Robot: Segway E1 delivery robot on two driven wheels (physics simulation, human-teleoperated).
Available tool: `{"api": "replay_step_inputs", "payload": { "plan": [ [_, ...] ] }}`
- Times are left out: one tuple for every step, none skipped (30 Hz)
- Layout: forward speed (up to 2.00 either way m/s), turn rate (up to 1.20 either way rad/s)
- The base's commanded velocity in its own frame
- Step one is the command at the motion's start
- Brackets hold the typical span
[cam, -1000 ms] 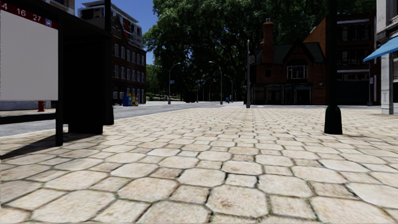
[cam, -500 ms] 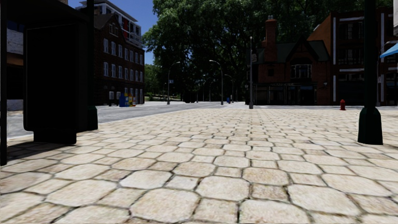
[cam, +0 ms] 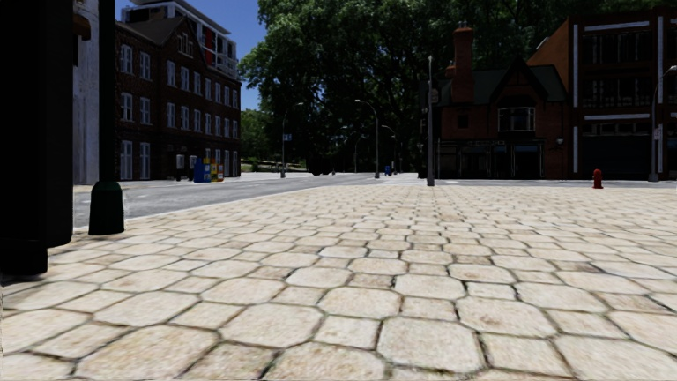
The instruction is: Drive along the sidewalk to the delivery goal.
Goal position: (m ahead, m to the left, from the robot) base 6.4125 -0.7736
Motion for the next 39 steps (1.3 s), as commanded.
{"api": "replay_step_inputs", "payload": {
  "plan": [
    [2.00, -0.21],
    [2.00, -0.21],
    [2.00, -0.21],
    [2.00, -0.21],
    [2.00, -0.21],
    [2.00, -0.21],
    [2.00, -0.21],
    [2.00, -0.21],
    [2.00, -0.21],
    [2.00, -0.21],
    [2.00, -0.21],
    [2.00, -0.21],
    [2.00, -0.21],
    [2.00, -0.21],
    [2.00, -0.21],
    [2.00, -0.21],
    [2.00, -0.21],
    [2.00, -0.21],
    [2.00, -0.21],
    [2.00, -0.21],
    [2.00, -0.21],
    [2.00, -0.21],
    [2.00, -0.21],
    [2.00, -0.21],
    [2.00, -0.21],
    [2.00, -0.21],
    [2.00, -0.21],
    [2.00, -0.21],
    [2.00, -0.21],
    [2.00, -0.21],
    [2.00, -0.21],
    [2.00, -0.23],
    [2.00, -0.24],
    [2.00, -0.24],
    [2.00, -0.24],
    [2.00, -0.24],
    [2.00, -0.24],
    [2.00, -0.24],
    [2.00, -0.26]
  ]
}}
